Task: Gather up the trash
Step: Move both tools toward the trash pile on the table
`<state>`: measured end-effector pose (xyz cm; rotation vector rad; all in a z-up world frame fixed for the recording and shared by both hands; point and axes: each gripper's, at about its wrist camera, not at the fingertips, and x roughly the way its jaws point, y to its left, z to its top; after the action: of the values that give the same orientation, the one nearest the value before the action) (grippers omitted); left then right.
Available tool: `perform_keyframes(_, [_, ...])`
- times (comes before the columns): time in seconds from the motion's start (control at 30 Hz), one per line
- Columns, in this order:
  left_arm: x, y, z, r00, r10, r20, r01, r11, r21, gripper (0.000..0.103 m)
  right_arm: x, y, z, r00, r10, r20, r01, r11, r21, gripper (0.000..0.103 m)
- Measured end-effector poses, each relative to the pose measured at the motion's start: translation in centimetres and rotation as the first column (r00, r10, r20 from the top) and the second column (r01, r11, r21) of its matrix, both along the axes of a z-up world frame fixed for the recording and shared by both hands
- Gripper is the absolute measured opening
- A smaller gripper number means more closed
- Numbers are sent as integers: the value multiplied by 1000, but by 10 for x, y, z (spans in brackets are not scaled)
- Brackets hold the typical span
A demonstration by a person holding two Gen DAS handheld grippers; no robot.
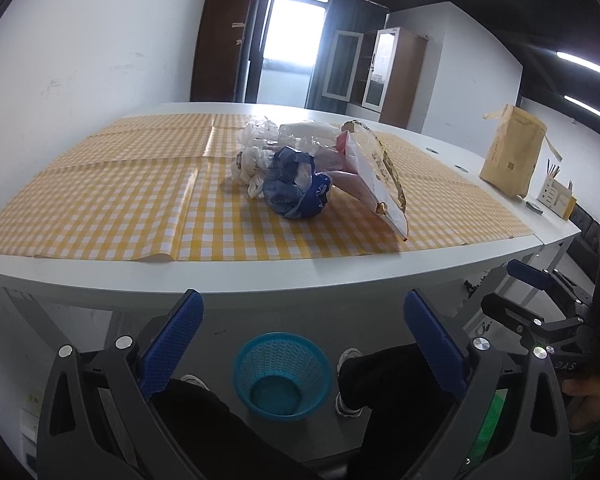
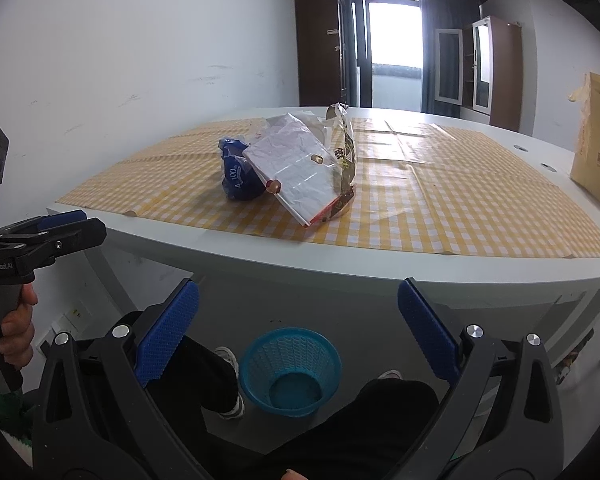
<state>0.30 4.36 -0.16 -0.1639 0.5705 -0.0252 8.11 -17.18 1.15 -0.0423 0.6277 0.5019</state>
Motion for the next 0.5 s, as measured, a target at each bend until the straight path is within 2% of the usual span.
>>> perform_keyframes(0.5, [2, 8, 0, 999, 39, 0, -39, 999, -1, 97, 0, 10, 2, 1000, 11, 8, -11, 1000, -17, 95])
